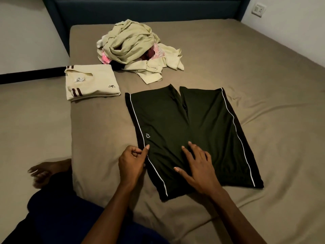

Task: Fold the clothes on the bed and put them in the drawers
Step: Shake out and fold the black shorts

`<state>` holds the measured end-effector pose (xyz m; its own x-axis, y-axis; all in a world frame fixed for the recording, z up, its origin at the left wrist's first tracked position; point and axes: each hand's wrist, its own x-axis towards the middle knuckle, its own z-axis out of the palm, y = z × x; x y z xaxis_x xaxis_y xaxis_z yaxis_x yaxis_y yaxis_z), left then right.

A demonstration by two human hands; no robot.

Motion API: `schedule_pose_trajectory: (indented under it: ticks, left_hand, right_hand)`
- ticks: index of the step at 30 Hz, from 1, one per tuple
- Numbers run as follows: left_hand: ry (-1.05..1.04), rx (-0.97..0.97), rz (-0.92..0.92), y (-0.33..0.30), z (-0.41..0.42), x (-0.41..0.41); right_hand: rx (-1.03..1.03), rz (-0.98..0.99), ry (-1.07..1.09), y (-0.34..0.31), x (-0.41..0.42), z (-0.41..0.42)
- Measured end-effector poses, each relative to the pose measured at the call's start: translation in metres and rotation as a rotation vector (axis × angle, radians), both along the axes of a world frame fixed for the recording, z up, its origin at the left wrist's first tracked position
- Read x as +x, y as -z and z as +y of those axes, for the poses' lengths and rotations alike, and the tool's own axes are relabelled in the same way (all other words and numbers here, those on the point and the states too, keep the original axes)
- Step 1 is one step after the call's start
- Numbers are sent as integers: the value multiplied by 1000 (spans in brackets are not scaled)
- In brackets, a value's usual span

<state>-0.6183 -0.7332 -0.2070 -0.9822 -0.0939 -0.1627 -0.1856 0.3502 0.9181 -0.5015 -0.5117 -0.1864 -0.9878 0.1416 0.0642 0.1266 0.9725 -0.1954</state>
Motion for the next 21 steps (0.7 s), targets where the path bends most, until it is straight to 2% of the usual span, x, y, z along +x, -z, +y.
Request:
schedule_pose_trajectory:
  ticks: [3,5,7,11,13,17,19,21]
  left_hand:
    - [-115,-110,127,-8,2,-15]
    - [-128,-133,117,-7,4,-36]
    - [-97,-202,104,-5,8,-57]
    - [-52,-537,108,-14,32,-84]
    - [-47,-587,88,-20,43,-97]
    - [-18,-469,-60,-25,45,-135]
    - [17,-348,-101,-28,44,-152]
    - [12,-120,-181,-30,44,-167]
  right_hand:
    - [-97,184,-69,2,-1,-43]
    - [-188,234,-79,8,1,-73]
    - [-226,218,-79,17,7,-97]
    - [-185,133,-24,28,17,-113]
    - [-159,112,-7,24,17,-114]
    - [-138,111,16,12,6,-113]
    - [-253,146,62,10,-2,-106]
    - [-446,180,177,11,-10,-95]
